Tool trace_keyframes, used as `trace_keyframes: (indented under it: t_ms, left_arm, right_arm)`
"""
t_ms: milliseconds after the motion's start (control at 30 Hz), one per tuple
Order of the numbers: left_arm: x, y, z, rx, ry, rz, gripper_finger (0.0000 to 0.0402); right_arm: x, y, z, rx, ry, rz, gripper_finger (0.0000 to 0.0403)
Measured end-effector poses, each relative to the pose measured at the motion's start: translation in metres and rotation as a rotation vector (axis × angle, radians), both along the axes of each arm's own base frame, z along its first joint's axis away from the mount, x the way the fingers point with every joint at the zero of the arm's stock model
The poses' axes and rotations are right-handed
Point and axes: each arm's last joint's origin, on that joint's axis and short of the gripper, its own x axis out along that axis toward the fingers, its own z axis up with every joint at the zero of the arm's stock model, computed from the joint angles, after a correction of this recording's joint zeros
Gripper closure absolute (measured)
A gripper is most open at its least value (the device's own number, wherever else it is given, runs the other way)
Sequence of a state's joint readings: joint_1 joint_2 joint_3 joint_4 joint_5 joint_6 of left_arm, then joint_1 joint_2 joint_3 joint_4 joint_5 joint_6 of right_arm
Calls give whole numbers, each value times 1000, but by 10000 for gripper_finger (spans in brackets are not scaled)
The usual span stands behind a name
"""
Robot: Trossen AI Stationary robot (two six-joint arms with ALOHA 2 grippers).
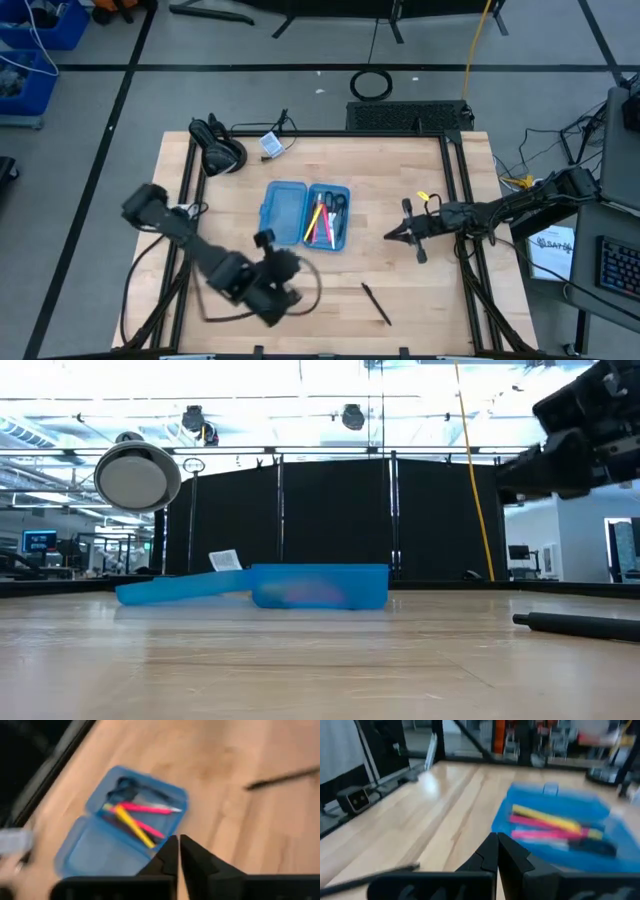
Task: Pick & place school supplies into a supply box
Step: Put the black pen into the blue supply box
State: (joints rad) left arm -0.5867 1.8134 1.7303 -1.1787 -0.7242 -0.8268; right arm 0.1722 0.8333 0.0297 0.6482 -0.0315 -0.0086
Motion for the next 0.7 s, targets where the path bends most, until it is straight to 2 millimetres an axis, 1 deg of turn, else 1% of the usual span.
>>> trace_keyframes:
  t_ms: [33, 100, 167, 233, 300, 367, 467, 567, 633, 700]
  left_arm:
    - [-7, -5, -6, 14, -14, -60, 390]
    - [-18, -10, -23, 70, -46, -192, 395]
    - [-28, -6, -42, 122, -80, -300, 391]
    - [-36, 13, -54, 116, -129, -356, 393]
    - [-43, 37, -59, 83, -237, -400, 398]
    - [-53, 62, -69, 69, -333, -438, 396]
    - [-69, 93, -82, 2, -528, -513, 397]
    - [-91, 113, -90, -45, -712, -573, 398]
    - [-106, 121, -98, -71, -744, -582, 397]
    - [-117, 128, -100, -101, -783, -567, 399]
  right_arm:
    - [0, 0, 3, -16, -31, 4, 403]
    - [1, 0, 6, -53, -79, 10, 403]
    - [1, 0, 10, -100, -127, 15, 403]
    - [2, 0, 15, -139, -184, 14, 403]
    - [2, 0, 19, -163, -237, 13, 403]
    - [2, 0, 22, -175, -268, 11, 403]
    - [2, 0, 22, -171, -268, 10, 403]
    - [2, 0, 21, -124, -249, 7, 403]
    - [2, 0, 21, -86, -239, 5, 403]
    - [2, 0, 19, -53, -214, 2, 403]
